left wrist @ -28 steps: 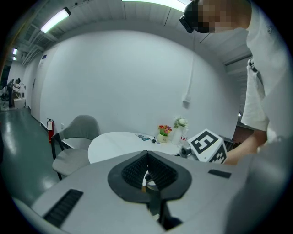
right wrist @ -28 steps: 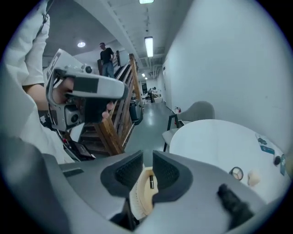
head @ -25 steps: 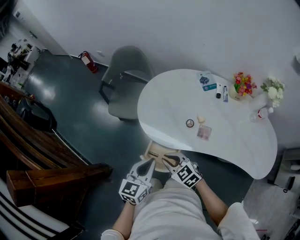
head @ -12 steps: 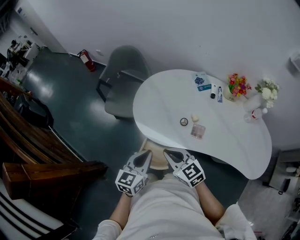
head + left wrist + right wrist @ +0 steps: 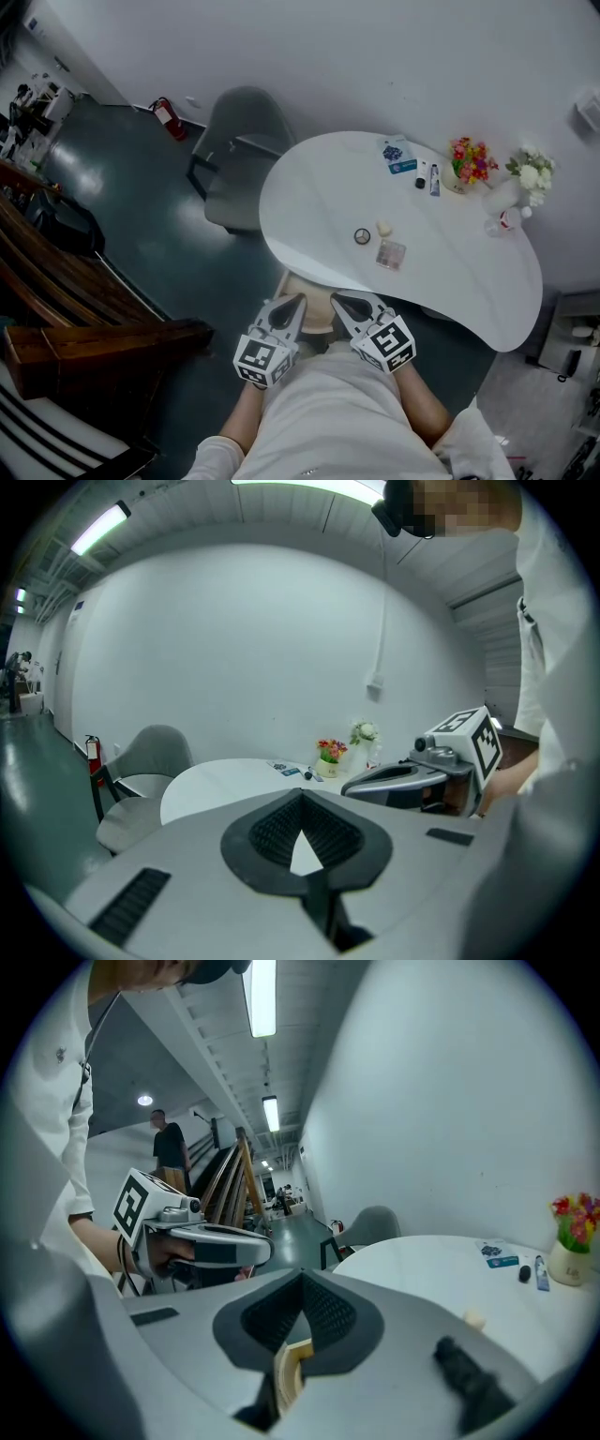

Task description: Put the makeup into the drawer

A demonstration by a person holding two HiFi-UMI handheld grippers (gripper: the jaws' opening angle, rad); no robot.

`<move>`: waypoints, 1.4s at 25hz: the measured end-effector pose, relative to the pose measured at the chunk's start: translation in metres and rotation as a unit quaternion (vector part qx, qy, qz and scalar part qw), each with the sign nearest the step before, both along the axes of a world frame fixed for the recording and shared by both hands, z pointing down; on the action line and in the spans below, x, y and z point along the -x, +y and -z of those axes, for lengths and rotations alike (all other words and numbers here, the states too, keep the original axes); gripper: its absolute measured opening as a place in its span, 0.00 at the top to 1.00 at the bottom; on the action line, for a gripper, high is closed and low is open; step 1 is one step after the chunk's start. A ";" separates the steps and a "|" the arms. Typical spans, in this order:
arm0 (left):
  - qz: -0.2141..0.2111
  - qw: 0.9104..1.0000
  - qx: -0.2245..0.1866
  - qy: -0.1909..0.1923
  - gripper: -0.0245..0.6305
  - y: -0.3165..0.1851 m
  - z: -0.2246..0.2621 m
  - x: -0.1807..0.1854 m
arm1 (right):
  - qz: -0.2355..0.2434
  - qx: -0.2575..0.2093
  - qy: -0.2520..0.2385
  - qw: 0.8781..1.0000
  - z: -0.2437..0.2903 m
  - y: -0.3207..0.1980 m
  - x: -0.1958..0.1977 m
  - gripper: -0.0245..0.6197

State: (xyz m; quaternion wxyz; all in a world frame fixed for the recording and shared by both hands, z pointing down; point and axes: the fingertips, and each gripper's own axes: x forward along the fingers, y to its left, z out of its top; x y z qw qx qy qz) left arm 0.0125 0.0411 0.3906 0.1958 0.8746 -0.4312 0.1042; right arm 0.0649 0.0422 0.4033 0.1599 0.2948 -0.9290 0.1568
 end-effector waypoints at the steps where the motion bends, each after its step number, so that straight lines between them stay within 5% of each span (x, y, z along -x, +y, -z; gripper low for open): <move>1: 0.000 1.000 -0.001 0.000 0.95 0.000 0.000 -0.002 | -0.001 0.001 0.001 1.000 0.000 0.001 -0.002 0.94; 27: 0.012 1.000 0.014 0.003 0.95 0.005 -0.002 -0.016 | -0.027 0.028 0.065 0.997 -0.044 -0.028 -0.049 0.94; 35: 0.031 0.999 0.034 0.001 0.95 0.003 -0.010 -0.008 | -0.051 0.056 0.110 0.991 -0.083 -0.073 -0.069 0.81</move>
